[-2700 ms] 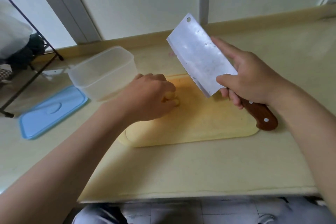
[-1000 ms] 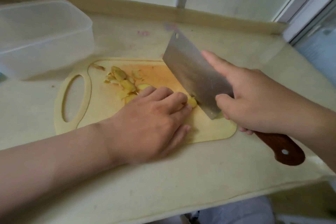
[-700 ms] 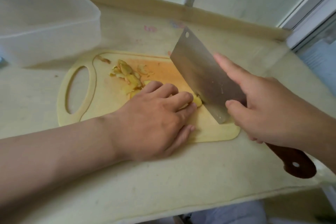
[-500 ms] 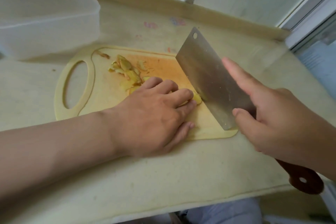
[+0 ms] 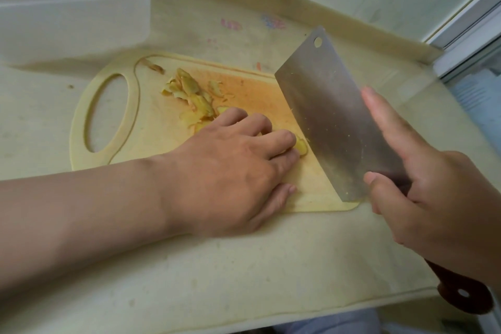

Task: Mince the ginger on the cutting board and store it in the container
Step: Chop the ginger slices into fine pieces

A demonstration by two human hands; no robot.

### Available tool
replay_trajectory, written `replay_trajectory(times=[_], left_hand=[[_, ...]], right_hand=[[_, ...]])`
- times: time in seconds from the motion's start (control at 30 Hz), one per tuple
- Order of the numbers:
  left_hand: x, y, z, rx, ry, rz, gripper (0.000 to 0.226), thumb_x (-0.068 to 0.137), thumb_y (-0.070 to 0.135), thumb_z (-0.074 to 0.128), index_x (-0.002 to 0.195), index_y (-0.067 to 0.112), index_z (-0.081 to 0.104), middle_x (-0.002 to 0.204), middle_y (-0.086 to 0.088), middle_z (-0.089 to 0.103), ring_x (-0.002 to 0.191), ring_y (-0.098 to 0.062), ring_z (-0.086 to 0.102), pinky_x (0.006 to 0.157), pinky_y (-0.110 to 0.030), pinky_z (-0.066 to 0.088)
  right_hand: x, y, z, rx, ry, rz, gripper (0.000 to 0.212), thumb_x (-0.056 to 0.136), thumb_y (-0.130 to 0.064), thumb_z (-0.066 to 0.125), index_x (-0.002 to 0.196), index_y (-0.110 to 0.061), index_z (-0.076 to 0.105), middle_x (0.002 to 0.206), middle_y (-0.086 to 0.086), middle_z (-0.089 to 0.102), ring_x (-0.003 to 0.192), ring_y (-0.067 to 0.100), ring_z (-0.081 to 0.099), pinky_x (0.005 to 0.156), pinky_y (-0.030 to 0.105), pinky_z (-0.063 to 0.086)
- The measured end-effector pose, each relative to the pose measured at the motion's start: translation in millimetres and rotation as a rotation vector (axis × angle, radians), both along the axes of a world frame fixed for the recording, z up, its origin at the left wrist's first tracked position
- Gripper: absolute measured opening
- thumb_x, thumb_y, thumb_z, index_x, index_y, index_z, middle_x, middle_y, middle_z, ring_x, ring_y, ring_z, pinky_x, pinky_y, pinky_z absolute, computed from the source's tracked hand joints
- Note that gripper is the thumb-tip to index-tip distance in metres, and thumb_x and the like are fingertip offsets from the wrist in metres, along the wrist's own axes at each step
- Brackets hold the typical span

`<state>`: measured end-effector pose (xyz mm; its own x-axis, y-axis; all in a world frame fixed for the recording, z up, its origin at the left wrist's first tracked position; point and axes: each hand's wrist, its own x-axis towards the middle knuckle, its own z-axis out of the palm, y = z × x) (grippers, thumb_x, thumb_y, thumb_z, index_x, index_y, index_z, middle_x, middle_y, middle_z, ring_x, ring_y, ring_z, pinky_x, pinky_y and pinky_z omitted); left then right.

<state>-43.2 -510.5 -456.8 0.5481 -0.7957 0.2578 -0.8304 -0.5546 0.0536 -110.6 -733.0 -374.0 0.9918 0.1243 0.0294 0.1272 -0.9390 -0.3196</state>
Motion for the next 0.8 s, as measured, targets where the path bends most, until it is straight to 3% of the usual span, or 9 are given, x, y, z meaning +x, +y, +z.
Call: replay_trajectory(times=[0.27,0.43,0.53,0.6,0.67,0.8], left_hand=[[0,0,-1,0.002,0.000,0.000,0.058,0.100,0.046,0.027,0.130,0.011,0.063,0.122,-0.003,0.061,0.107,-0.032,0.056,0.092,-0.050,0.044],[0,-1,-2,0.006,-0.018,0.001,0.059,0.099,0.046,0.028,0.128,0.010,0.064,0.121,-0.004,0.062,0.105,-0.033,0.057,0.091,-0.050,0.044],[1,-1,0,0.010,-0.014,-0.002,0.060,0.099,0.047,0.027,0.129,0.010,0.063,0.122,-0.003,0.062,0.104,-0.033,0.058,0.091,-0.049,0.044],[0,-1,1,0.008,-0.011,-0.008,0.060,0.099,0.047,0.026,0.131,0.011,0.062,0.122,-0.003,0.061,0.105,-0.033,0.057,0.090,-0.050,0.044],[-1,0,1,0.017,-0.007,-0.003,0.061,0.099,0.048,0.023,0.132,0.013,0.061,0.123,-0.002,0.061,0.107,-0.033,0.057,0.091,-0.050,0.043],[-1,1,1,0.020,-0.007,0.005,0.063,0.099,0.049,0.021,0.136,0.014,0.058,0.127,0.000,0.059,0.110,-0.031,0.056,0.093,-0.049,0.042]], right_hand=[[3,-5,-1,-0.052,-0.006,0.052,0.095,0.090,-0.012,0.053,0.151,-0.071,0.011,0.050,0.013,0.060,0.034,0.020,0.052,0.046,0.037,0.046],[19,7,8,-0.022,0.104,-0.013,0.091,0.091,-0.021,0.046,0.138,-0.085,0.002,0.053,0.018,0.059,0.035,0.027,0.050,0.043,0.042,0.050],[51,20,11,-0.076,0.167,0.043,0.092,0.093,-0.019,0.048,0.147,-0.076,-0.001,0.052,0.006,0.064,0.037,0.015,0.060,0.048,0.036,0.057],[62,27,8,-0.064,0.143,0.062,0.092,0.096,-0.013,0.048,0.155,-0.065,0.000,0.054,0.000,0.066,0.041,0.014,0.064,0.048,0.037,0.059],[54,26,1,-0.031,0.047,0.042,0.093,0.097,-0.011,0.050,0.158,-0.060,0.001,0.053,0.005,0.063,0.042,0.015,0.062,0.050,0.037,0.057],[15,13,-7,0.058,-0.081,0.003,0.093,0.095,-0.007,0.055,0.161,-0.055,0.010,0.053,0.014,0.055,0.038,0.023,0.049,0.041,0.034,0.041]])
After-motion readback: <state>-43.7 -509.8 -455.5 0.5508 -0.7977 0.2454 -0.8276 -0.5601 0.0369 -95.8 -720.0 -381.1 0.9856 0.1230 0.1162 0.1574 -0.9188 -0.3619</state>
